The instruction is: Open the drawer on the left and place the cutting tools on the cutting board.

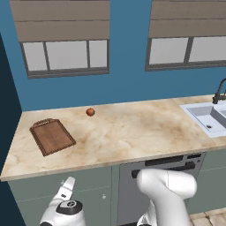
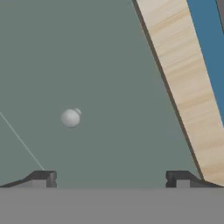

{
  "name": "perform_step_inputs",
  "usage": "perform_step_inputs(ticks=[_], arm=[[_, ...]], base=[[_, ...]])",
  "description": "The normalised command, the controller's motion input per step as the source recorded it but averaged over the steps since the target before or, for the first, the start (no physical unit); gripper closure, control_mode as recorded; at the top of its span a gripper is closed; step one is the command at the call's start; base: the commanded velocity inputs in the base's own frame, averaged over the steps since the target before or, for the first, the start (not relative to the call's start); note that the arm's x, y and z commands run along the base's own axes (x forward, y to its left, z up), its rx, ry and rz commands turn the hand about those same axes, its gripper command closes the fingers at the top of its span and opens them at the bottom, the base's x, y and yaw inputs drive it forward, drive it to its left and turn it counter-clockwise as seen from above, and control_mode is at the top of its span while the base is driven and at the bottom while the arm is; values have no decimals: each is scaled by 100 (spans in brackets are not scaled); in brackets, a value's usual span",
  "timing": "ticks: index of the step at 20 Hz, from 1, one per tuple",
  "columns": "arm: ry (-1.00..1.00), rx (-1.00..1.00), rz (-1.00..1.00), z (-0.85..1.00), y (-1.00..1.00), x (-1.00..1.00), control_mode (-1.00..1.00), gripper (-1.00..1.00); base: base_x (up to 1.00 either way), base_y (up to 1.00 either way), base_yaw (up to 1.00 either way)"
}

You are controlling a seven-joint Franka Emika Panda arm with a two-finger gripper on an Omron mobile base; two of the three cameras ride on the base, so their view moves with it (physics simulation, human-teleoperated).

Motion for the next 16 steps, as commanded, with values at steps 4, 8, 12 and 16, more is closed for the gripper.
perform_step_inputs(ticks=[4, 8, 12, 16], arm=[[-5, 0, 0, -18, 5, 10, -100, -100], [-3, 0, 0, -5, 5, 13, -100, -100], [-4, 0, 0, 0, 12, 16, -100, -100], [-1, 0, 0, 0, 6, 22, -100, -100]], base=[[0, 0, 0], [0, 0, 0], [0, 0, 0], [0, 0, 0]])
